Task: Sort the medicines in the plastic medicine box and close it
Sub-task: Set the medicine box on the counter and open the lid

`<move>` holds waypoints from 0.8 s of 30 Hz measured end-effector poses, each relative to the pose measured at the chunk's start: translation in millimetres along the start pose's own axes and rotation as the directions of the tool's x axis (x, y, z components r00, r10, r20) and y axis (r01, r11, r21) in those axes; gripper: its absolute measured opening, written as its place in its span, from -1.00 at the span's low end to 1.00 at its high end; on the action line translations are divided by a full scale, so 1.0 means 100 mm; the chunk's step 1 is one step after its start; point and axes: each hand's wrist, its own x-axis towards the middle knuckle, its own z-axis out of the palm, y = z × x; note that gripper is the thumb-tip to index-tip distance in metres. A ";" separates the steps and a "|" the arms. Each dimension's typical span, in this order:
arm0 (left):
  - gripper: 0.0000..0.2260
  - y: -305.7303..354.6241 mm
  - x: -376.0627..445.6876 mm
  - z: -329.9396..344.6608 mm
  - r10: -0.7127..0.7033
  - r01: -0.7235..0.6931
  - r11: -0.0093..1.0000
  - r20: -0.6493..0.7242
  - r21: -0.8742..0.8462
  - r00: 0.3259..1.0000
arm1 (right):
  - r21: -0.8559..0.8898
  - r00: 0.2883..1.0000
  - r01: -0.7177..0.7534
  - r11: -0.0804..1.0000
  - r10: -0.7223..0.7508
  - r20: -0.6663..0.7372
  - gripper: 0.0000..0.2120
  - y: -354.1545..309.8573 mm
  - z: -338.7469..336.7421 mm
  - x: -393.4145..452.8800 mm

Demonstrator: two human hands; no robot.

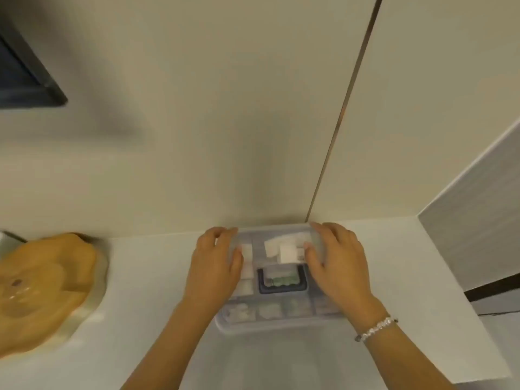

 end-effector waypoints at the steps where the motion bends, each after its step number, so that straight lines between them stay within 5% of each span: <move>1: -0.63 -0.05 -0.03 0.04 -0.012 0.011 0.999 -0.026 -0.042 1.000 | 0.025 1.000 -0.017 1.000 0.018 -0.022 -0.58 0.03 0.04 -0.02; 11: -0.73 -0.32 -0.25 0.24 -0.238 0.165 0.905 -0.145 -0.392 0.960 | 0.302 0.977 -0.164 0.939 0.198 -0.084 -0.63 0.36 0.27 -0.22; 18: -0.76 -0.20 -0.41 0.18 -0.457 0.291 0.699 -0.094 -0.653 0.885 | 0.637 0.895 -0.370 0.677 0.443 0.049 -0.64 0.39 0.23 -0.36; 24: -0.58 -0.13 -0.46 0.27 -0.542 0.324 0.724 -0.212 -0.609 0.813 | 0.740 0.820 -0.431 0.516 0.566 0.083 -0.67 0.33 0.21 -0.40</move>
